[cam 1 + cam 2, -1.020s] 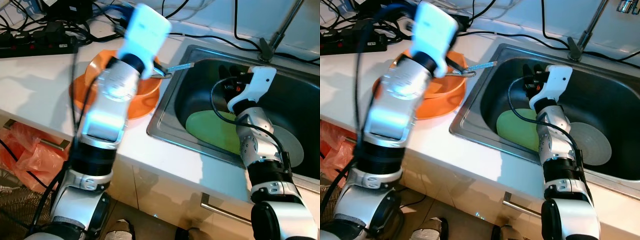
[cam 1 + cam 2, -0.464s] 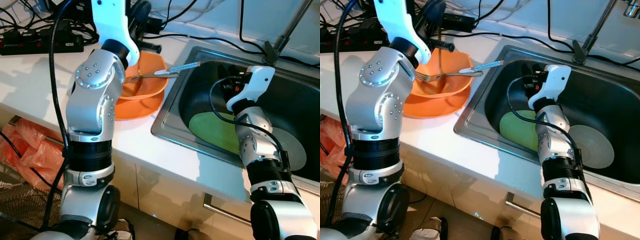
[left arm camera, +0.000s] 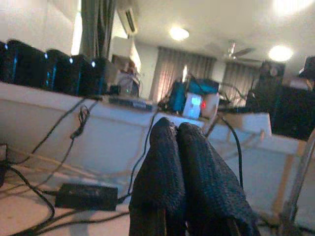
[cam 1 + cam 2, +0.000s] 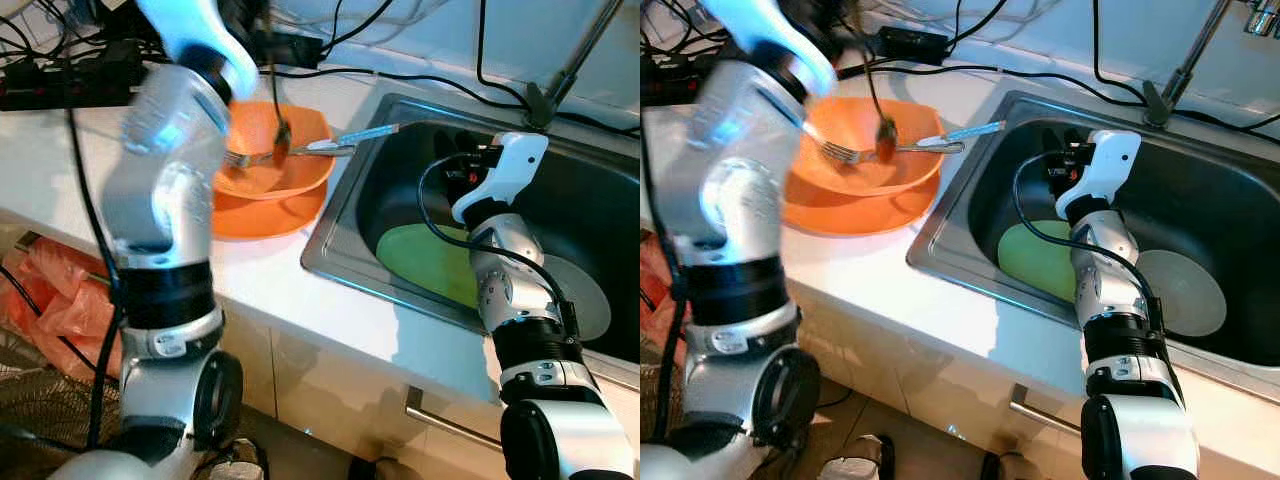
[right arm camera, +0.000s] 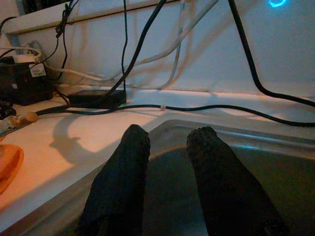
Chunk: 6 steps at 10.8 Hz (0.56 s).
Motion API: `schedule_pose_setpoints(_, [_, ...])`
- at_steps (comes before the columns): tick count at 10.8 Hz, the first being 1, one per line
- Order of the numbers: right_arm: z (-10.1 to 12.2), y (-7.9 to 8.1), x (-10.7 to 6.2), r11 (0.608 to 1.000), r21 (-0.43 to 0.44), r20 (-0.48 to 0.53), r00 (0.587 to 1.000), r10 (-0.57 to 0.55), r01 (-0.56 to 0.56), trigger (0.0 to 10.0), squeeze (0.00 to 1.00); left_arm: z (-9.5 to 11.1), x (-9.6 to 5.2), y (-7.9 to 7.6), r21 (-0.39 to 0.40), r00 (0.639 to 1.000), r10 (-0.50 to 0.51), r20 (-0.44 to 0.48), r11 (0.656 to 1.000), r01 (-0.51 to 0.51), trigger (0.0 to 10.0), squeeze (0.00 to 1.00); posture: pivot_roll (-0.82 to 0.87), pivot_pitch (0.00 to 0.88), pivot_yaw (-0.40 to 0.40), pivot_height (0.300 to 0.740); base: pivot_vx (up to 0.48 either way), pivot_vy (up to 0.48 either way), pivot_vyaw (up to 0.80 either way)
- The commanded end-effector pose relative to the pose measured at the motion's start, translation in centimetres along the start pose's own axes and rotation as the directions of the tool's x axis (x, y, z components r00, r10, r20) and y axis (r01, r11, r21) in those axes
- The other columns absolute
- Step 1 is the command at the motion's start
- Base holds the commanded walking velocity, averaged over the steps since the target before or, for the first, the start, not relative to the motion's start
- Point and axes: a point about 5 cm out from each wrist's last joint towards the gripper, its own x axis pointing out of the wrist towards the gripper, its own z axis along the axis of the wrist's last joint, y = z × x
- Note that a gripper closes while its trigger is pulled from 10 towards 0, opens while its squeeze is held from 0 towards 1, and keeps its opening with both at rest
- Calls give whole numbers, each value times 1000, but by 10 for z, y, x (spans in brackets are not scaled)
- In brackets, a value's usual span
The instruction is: Kitchen organization
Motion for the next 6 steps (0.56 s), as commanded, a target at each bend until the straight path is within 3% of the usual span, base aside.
schedule_pose_setpoints(1, [1,-2,1,1000,3,8,1000,-8,8,10000,0,18,2,-11,-12,994,-44,97,999,45,10000,0,124,98,-69,740,0,0,0])
schedule_pose_setpoints(4, [1,-4,1,1000,-2,9,1000,-18,18,10000,0,27,3,-36,-59,969,-153,192,984,167,10000,0,116,92,-63,740,0,0,0])
schedule_pose_setpoints(6, [1,-8,0,999,-11,9,999,-37,37,10000,0,28,7,-63,-106,937,-261,232,951,291,10000,0,112,87,-57,740,0,0,0])
